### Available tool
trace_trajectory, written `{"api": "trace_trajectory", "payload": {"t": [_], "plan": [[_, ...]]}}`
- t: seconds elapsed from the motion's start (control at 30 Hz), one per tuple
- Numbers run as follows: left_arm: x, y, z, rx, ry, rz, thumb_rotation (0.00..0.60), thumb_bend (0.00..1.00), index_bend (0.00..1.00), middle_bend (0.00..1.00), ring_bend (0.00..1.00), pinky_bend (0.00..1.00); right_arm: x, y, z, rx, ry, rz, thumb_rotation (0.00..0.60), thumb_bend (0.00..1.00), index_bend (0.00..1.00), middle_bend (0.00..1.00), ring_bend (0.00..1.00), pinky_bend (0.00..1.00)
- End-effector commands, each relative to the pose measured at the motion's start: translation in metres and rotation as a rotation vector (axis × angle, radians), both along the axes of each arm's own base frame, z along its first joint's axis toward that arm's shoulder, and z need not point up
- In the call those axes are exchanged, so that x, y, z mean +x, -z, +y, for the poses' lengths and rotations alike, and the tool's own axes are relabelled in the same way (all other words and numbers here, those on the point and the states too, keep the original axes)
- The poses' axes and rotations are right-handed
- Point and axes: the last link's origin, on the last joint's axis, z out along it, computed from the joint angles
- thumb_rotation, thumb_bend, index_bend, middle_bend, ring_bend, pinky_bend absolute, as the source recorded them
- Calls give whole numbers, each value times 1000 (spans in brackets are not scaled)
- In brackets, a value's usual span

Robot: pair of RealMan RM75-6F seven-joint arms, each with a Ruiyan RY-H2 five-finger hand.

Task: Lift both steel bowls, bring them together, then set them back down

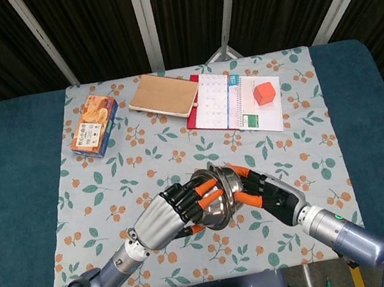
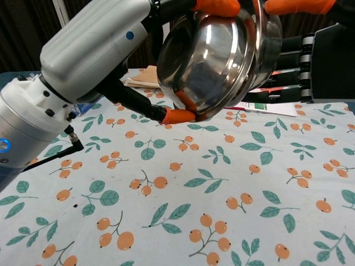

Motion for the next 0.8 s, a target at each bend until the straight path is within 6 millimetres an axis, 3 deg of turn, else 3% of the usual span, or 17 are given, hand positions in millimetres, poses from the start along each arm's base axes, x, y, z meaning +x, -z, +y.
{"api": "trace_trajectory", "payload": {"t": [0.03,0.27,0.43,0.8], "plan": [[1,1,-1,-3,2,-3,600,185,318,429,317,541,8,-1,9,2,-25,-1,600,477,967,925,777,795],[4,2,-4,-5,13,-4,600,185,318,429,317,541,19,-1,18,9,-49,-6,600,477,967,925,777,795],[2,-4,-7,-14,12,-21,600,185,317,429,317,541,12,-4,12,-26,-33,27,600,477,962,925,777,794],[-8,-32,-7,-47,-56,-50,600,185,317,429,317,541,-57,-24,-33,-161,121,186,600,477,963,925,777,795]]}}
